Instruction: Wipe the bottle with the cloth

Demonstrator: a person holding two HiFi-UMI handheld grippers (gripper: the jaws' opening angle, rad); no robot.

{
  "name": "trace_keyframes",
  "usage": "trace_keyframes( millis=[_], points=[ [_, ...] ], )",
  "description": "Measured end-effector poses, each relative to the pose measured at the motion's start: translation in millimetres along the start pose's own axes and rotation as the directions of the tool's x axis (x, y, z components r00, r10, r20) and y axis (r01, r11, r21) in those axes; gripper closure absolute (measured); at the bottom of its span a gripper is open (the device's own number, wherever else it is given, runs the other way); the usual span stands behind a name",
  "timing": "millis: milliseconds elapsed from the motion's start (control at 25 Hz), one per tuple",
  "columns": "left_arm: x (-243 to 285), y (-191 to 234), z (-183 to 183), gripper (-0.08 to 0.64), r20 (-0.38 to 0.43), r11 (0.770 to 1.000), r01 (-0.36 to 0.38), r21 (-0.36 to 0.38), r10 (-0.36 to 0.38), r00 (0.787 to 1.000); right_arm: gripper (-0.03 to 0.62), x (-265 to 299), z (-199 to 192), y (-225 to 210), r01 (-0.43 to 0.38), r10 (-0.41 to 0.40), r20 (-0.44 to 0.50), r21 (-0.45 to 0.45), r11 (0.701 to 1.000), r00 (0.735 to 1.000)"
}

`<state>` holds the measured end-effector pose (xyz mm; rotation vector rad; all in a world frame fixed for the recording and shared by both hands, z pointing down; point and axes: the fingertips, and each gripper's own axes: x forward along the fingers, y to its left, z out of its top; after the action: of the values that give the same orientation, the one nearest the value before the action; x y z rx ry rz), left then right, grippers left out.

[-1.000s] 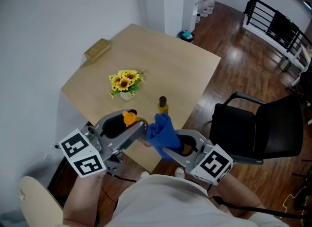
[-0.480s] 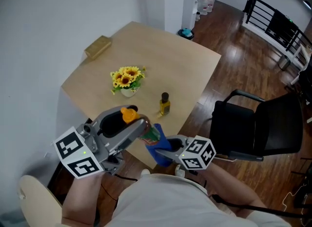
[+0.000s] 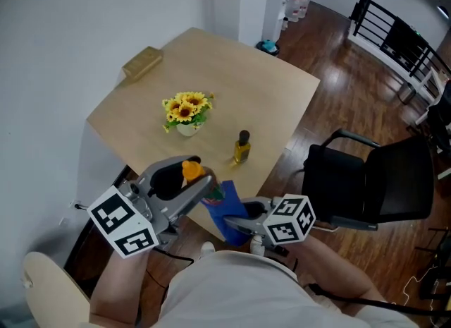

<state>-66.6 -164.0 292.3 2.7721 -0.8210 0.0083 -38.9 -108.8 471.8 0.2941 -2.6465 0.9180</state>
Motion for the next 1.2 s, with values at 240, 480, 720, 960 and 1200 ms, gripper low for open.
trace_keyframes(
  millis=[240,480,720,960,1200],
  points=[
    [-13,23,-18,0.397,-0.026,1.000,-0.027,0.006,0.027,0.999,0.451,-35,1,-7,0.135,-0.135,0.089,0.001,0.991,0.987],
    [-3,69,-86,0.396,-0.136,0.993,-0.077,0.090,0.088,0.987,0.451,-76,-10,-8,0.315,-0.327,0.242,0.087,0.945,0.914],
    [25,132,-179,0.396,-0.214,0.981,-0.135,0.138,0.162,0.963,0.451,-90,-41,8,0.448,-0.488,0.257,0.203,0.871,0.834],
    [59,186,-224,0.396,-0.203,0.973,-0.187,0.138,0.212,0.956,0.449,-103,-75,43,0.549,-0.623,0.220,0.316,0.773,0.751],
    [73,212,-250,0.393,-0.200,0.968,-0.207,0.142,0.233,0.952,0.449,-113,-92,66,0.617,-0.697,0.177,0.352,0.704,0.695]
  ],
)
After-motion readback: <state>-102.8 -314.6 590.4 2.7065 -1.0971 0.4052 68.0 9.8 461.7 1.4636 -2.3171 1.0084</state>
